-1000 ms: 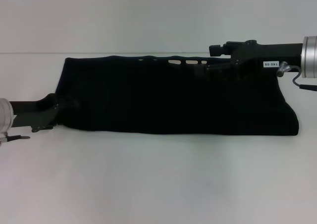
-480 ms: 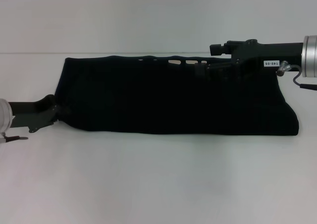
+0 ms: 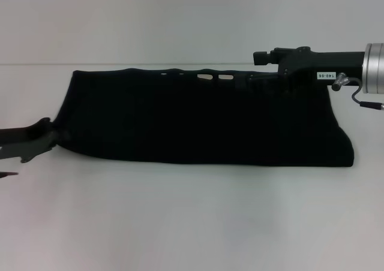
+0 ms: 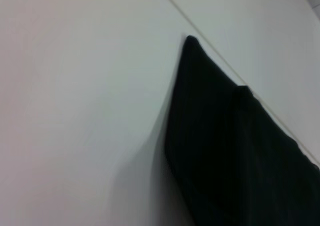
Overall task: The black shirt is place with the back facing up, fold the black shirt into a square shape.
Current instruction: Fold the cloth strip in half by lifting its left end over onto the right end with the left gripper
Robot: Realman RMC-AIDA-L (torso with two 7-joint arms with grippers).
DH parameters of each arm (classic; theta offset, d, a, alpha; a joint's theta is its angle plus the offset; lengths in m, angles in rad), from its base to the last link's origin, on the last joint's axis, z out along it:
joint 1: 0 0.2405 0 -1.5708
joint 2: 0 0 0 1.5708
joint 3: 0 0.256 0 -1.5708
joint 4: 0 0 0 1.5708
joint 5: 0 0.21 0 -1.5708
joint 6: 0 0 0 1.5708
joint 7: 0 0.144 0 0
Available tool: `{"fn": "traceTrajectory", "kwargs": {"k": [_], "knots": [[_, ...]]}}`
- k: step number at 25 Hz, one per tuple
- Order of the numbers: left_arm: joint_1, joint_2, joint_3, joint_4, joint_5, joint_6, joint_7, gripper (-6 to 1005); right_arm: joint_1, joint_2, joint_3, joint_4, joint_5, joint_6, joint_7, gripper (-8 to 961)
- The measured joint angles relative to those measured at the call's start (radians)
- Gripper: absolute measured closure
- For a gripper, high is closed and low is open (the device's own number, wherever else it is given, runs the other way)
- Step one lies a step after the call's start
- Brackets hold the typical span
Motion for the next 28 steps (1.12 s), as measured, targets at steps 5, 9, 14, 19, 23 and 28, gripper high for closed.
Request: {"fn": "traceTrajectory", "kwargs": {"k": [5, 9, 14, 19, 23, 28], "knots": [[0.049, 0.003, -0.026, 0.066, -0.002, 0.056, 0.055, 963, -0.003, 0.001, 0.001, 0.007, 0.032, 0.010, 0.000, 25], [0.109, 0.004, -0.051, 0.162, -0.002, 0.107, 0.066, 962, -0.007, 0.007, 0.000, 0.009, 0.058, 0.032, 0.001, 25], [0.179, 0.030, -0.106, 0.294, -0.002, 0.179, 0.067, 962, -0.010, 0.023, 0.001, 0.010, 0.064, 0.071, 0.001, 26], [0.168, 0.060, -0.138, 0.354, -0.029, 0.296, 0.076, 963, -0.017, 0.034, 0.000, 0.010, 0.085, 0.083, -0.008, 26], [0.084, 0.063, -0.079, 0.338, -0.142, 0.431, 0.088, 963, -0.051, 0.029, 0.000, 0.005, 0.118, 0.069, -0.011, 26], [-0.063, 0.006, 0.140, 0.241, -0.273, 0.431, 0.094, 963, -0.141, -0.017, 0.010, -0.014, 0.195, 0.018, -0.014, 25]]}}
